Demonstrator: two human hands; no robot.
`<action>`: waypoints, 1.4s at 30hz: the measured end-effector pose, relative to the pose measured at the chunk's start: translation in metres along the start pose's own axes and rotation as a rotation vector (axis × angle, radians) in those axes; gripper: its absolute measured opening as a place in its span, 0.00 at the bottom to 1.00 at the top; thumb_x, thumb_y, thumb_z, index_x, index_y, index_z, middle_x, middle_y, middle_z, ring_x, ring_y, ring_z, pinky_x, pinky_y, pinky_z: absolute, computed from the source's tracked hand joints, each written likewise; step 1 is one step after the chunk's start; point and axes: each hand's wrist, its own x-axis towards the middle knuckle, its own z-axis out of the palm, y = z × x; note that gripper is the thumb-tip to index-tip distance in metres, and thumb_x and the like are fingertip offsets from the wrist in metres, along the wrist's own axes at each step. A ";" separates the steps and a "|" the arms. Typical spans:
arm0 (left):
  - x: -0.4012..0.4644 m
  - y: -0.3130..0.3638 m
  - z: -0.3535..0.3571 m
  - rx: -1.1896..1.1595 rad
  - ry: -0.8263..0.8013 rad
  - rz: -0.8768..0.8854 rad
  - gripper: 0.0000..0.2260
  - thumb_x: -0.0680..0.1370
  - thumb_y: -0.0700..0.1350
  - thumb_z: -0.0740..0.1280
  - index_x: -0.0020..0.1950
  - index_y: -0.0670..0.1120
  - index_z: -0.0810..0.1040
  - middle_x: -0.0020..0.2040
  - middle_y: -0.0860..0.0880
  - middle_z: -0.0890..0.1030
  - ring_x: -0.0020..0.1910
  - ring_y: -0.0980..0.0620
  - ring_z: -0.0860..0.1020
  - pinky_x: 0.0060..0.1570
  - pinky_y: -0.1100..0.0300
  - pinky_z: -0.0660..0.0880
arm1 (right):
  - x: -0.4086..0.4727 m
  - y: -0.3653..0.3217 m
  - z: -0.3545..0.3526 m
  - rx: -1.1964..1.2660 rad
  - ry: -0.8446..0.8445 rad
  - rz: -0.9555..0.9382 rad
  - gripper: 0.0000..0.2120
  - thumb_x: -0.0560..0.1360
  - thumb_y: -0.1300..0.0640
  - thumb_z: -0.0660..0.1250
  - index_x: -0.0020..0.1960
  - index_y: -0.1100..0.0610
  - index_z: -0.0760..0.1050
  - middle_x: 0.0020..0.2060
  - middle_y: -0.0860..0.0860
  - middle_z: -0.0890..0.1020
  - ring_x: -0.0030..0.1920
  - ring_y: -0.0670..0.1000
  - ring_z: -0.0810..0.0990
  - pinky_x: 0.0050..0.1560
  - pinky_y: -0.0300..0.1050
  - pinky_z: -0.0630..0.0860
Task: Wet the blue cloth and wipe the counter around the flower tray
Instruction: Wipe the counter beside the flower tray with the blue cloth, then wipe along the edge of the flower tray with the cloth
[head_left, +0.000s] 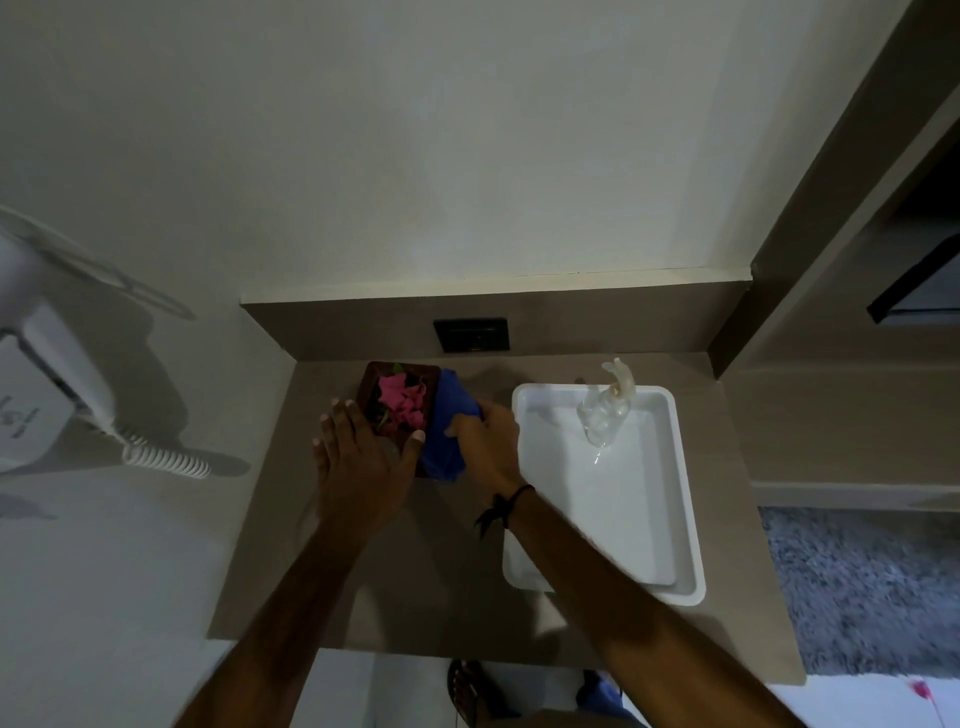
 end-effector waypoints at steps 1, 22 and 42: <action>0.000 0.000 0.000 -0.005 -0.002 -0.004 0.47 0.75 0.69 0.57 0.81 0.41 0.43 0.82 0.38 0.47 0.82 0.39 0.46 0.80 0.41 0.46 | -0.003 0.002 0.000 -0.015 0.011 -0.023 0.08 0.71 0.66 0.65 0.46 0.71 0.77 0.36 0.63 0.79 0.36 0.56 0.77 0.36 0.43 0.73; 0.007 -0.008 0.009 -0.024 0.021 -0.004 0.51 0.70 0.75 0.51 0.81 0.42 0.43 0.82 0.38 0.49 0.82 0.38 0.48 0.79 0.40 0.48 | 0.019 0.001 0.001 -0.184 -0.188 0.163 0.13 0.72 0.65 0.65 0.55 0.69 0.78 0.52 0.64 0.82 0.57 0.64 0.81 0.58 0.57 0.79; -0.028 0.096 0.069 -0.816 -0.435 0.187 0.13 0.75 0.39 0.70 0.59 0.41 0.75 0.59 0.38 0.81 0.54 0.42 0.82 0.52 0.49 0.82 | -0.011 0.015 -0.169 0.068 -0.147 0.222 0.20 0.67 0.64 0.70 0.59 0.58 0.79 0.56 0.59 0.83 0.58 0.61 0.81 0.59 0.57 0.80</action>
